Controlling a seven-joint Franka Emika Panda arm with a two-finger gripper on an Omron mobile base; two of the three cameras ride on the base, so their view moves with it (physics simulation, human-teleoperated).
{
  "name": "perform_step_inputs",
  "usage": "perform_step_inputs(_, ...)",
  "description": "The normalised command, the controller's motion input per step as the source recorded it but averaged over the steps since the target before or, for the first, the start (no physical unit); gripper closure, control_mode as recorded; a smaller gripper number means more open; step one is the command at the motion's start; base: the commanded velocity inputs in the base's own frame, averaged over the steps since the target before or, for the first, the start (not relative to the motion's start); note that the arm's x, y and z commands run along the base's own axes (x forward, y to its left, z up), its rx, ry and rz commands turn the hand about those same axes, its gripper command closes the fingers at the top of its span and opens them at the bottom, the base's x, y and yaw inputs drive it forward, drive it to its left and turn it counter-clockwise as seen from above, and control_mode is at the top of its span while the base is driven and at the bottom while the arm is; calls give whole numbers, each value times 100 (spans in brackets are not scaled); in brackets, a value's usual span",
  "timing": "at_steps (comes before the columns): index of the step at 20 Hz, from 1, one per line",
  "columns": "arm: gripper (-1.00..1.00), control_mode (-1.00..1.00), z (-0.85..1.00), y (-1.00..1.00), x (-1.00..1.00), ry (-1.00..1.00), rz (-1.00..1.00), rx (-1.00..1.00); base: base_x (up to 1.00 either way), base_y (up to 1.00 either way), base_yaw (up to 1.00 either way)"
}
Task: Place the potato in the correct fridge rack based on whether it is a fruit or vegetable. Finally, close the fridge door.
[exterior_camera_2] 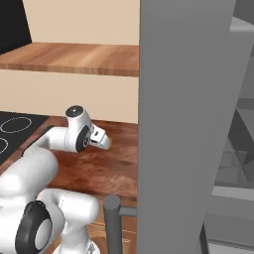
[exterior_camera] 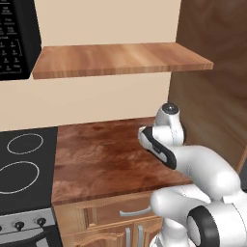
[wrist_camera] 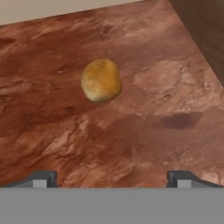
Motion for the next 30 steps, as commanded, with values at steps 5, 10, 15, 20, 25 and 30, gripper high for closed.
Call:
perform_step_inputs(5,-100,-100,-30,0,33,6,0,0,0,0,0)
perform_step_inputs(10,-100,-100,-30,0,37,8,0,0,0,0,0)
perform_step_inputs(15,-100,-100,-20,0,38,7,0,0,0,0,0)
perform_step_inputs(20,-100,-100,-12,0,36,5,0,0,0,0,0)
perform_step_inputs(25,-100,-100,-26,0,20,5,0,0,0,0,0)
perform_step_inputs(30,-100,-100,-33,0,17,2,0,0,0,0,0)
